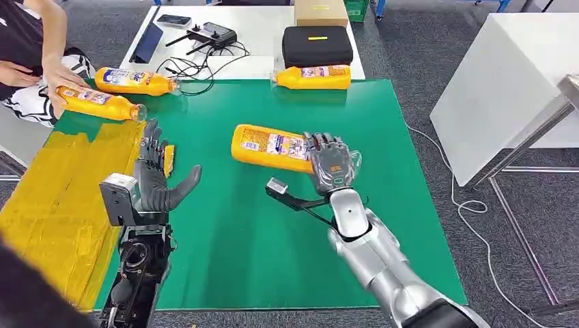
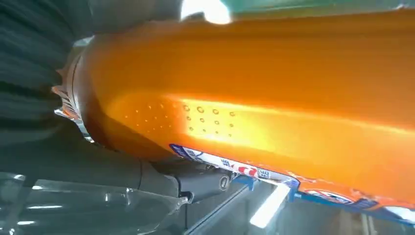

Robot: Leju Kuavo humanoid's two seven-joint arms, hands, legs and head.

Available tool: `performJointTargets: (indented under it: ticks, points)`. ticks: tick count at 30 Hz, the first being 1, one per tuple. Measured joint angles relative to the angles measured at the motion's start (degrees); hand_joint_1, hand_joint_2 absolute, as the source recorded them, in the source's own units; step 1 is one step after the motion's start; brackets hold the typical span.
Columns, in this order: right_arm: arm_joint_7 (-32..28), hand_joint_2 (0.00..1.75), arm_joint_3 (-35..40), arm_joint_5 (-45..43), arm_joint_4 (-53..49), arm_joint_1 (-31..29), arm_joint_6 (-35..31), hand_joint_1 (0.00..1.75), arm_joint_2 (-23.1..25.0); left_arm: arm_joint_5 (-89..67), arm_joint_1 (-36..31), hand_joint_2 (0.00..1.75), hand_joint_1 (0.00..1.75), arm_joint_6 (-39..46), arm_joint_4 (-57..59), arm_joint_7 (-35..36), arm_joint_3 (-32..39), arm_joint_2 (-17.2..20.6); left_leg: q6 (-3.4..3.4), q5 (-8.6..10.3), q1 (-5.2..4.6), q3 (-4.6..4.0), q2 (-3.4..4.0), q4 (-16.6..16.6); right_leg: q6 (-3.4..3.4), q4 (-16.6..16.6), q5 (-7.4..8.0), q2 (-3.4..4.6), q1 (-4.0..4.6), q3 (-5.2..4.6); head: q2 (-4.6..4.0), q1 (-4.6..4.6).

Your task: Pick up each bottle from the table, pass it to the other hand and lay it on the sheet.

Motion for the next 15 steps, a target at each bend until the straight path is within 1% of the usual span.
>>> performJointTargets:
  ticks: [3,5,7,8,9,10,12,15]
  points:
    - [-0.2,1.75,0.6,0.0,0.0,-1.0,1.6,1.75,0.4,-0.6,-0.4,1.75,0.00,1.1,0.5,0.0,-0.5,-0.1,0.00,0.01,0.00,0.00,-0.03,0.0,0.00,0.0,0.00,0.00,0.00,0.00,0.00,0.00]
    - [-1.1,1.75,0.7,-0.3,0.0,-1.6,2.8,1.75,0.6,-5.2,-0.6,1.75,0.00,6.4,0.7,-0.9,-0.8,-0.2,0.00,0.01,0.00,0.00,-0.02,0.0,0.00,0.0,0.00,0.00,0.00,0.00,0.00,0.00]
    - [-2.6,1.75,0.7,-0.7,0.0,-2.0,4.1,1.75,0.9,-16.3,-0.6,1.75,0.00,22.5,0.7,-2.3,-1.7,-0.5,0.00,0.01,0.00,0.01,0.03,0.0,0.01,0.0,0.01,0.02,0.00,-0.01,0.00,-0.02]
    - [-3.2,1.75,0.6,-0.9,0.0,-2.1,4.5,1.75,1.1,-20.9,-0.6,1.75,0.00,27.5,0.5,-2.4,-2.1,-0.8,0.00,0.01,0.00,0.00,0.02,0.0,0.01,0.0,0.01,0.01,0.00,-0.01,0.00,-0.02]
    - [-3.9,1.75,0.6,-1.3,0.0,-2.2,4.9,1.75,1.2,-26.8,-0.3,1.75,0.00,30.7,0.0,-2.0,-2.1,-1.1,0.00,0.01,0.00,-0.02,-0.04,0.0,0.01,0.0,0.01,0.00,0.00,-0.01,0.00,-0.02]
    - [-4.7,1.75,0.4,-1.8,0.0,-2.4,5.4,1.75,1.4,-33.7,0.0,1.75,0.00,32.6,-1.0,-1.6,-2.0,-1.7,0.00,0.01,0.00,-0.03,-0.10,0.0,0.01,0.0,0.01,-0.03,0.00,-0.01,0.00,0.00]
    - [-5.5,1.75,0.2,-2.2,0.1,-2.8,5.6,1.75,1.8,-41.1,0.2,1.75,0.00,33.4,-2.0,-1.0,-2.0,-2.7,0.00,0.01,0.00,-0.05,-0.13,0.0,0.01,0.0,0.00,-0.04,-0.01,-0.01,0.00,0.00]
    - [-5.7,1.75,0.1,-2.4,0.1,-3.1,5.9,1.75,2.1,-41.3,0.5,1.75,0.00,33.8,-3.0,-0.7,-2.0,-3.5,0.00,0.01,-0.01,-0.03,-0.01,0.0,0.01,0.0,0.01,-0.02,-0.02,-0.01,-0.02,-0.02]
